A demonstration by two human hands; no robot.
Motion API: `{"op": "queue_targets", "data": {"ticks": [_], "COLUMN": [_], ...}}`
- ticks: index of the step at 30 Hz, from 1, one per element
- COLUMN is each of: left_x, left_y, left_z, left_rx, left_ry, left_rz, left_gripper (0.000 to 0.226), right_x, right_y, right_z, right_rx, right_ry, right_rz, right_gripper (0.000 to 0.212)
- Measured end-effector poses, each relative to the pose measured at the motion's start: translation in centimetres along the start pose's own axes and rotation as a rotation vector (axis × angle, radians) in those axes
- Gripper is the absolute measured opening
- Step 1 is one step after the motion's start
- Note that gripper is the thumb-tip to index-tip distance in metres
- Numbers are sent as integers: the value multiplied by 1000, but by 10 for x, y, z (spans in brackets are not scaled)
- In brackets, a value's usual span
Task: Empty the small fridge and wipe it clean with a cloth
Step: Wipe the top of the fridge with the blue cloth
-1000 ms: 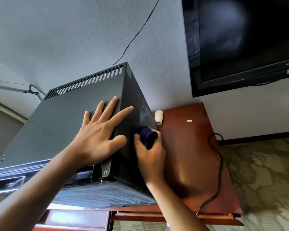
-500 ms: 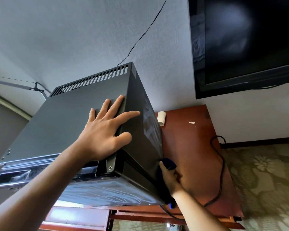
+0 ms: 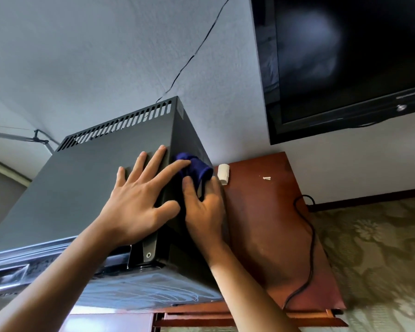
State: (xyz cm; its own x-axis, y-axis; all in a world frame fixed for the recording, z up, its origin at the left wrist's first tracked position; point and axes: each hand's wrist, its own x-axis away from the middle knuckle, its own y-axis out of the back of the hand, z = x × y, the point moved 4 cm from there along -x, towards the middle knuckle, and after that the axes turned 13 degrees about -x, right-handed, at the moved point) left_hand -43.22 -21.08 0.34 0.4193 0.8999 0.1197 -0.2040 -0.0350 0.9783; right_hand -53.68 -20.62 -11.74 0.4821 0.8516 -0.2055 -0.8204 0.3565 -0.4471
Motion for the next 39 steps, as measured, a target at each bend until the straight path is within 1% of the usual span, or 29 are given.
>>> {"op": "queue_targets", "data": {"ticks": [1,2,3,5,7,9,10,13,17,19,22,24,26,28,30,32,34,36,37,39], "left_x": [0,0,0,-1,-2,-2,-2,-3,-4,-4,-3,-2,-2,-2,-1,-1,-1,-1,-2,-2], "left_y": [0,1,1,1,1,2,2,1,0,1,1,1,1,1,1,3,2,1,1,1], "left_z": [-1,-1,-1,-2,-3,-4,-5,-3,-1,-2,-2,-2,-2,0,0,-1,-2,-2,-3,-4], "left_rx": [-3,-7,-10,3,40,56,63,60,60,60,55,49,32,26,34,50,48,43,29,26], "left_ry": [0,2,6,14,21,27,29,15,2,4,2,6,6,-3,-7,-15,-13,-5,-6,1], "left_rz": [1,0,2,11,19,30,32,27,31,31,26,16,-5,-33,-47,-67,-59,-40,-24,-1], "left_gripper": [84,84,84,79,66,54,51,46,42,42,42,43,48,69,92,98,102,98,90,64], "right_x": [-1,-4,-9,-16,-15,0,10,38,37,24,-13,-47,-74,-87,-82,-75,-73,-81,-84,-87], "right_y": [2,5,10,30,57,86,99,128,129,118,85,54,21,-6,-24,-32,-29,-20,-14,7], "right_z": [-8,-25,-48,-107,-159,-199,-211,-225,-226,-218,-193,-159,-109,-56,-12,4,-6,-34,-55,-105], "right_rx": [-26,-14,34,221,370,498,554,674,668,628,473,366,355,318,195,115,48,41,70,182], "right_ry": [4,-34,-106,-344,-601,-801,-864,-962,-1003,-998,-890,-735,-541,-298,-81,37,39,-58,-132,-318], "right_rz": [-12,-40,-77,-152,-151,-102,-80,-72,-100,-130,-186,-202,-155,-123,-100,-76,-71,-86,-105,-146], "right_gripper": [30,29,33,52,66,67,64,57,57,56,56,60,56,51,48,43,45,48,48,43]}}
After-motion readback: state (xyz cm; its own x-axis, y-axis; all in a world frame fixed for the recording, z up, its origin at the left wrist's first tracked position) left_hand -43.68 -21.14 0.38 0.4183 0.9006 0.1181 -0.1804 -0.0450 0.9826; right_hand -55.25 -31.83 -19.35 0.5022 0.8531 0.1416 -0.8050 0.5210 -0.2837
